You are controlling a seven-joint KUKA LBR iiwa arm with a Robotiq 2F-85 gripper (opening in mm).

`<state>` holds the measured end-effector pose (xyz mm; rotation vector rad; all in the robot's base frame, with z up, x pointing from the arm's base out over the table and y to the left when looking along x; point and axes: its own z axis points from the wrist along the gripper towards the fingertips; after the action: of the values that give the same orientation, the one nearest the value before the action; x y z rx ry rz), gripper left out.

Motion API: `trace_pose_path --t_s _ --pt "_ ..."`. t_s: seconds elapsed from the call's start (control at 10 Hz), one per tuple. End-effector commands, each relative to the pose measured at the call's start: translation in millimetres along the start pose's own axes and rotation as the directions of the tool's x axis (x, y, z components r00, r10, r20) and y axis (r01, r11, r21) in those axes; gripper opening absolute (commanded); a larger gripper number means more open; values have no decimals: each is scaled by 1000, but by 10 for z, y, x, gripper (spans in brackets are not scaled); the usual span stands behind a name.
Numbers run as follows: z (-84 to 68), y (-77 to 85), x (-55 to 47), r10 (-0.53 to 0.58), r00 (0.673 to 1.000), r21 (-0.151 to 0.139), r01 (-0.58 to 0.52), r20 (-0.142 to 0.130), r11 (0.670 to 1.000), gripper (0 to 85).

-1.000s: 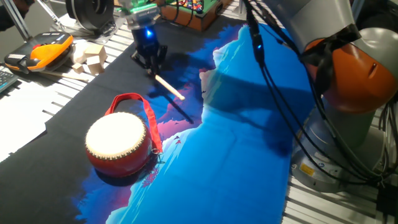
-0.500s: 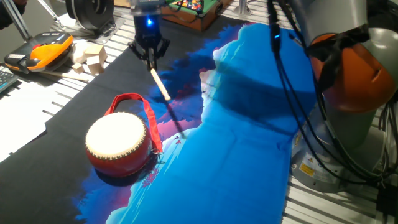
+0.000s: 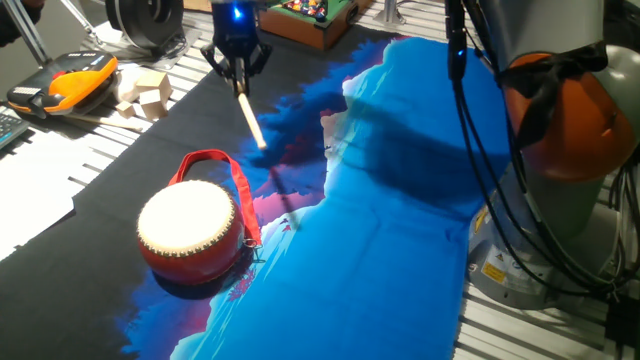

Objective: Play the drum

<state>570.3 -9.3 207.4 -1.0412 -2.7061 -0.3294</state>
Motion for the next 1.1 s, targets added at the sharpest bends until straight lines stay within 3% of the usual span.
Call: trace_pose_path --t_s 0.0,0.2,0.4,0.5,0.7,0.8,0.9,1.0 --pt "-1 3 2 -26 1000 35 26 10 999 0" --pt "-1 3 2 -86 996 84 83 29 993 0" --pt "-1 3 2 -113 993 70 111 20 991 0" --pt "-1 3 2 -128 991 85 125 30 989 0" --pt "-1 3 2 -217 973 184 200 76 962 0" --pt "-1 3 2 -215 974 147 203 74 968 0" --pt "-1 3 2 -214 974 151 201 75 968 0" --pt "-1 3 2 -185 981 131 175 65 976 0"
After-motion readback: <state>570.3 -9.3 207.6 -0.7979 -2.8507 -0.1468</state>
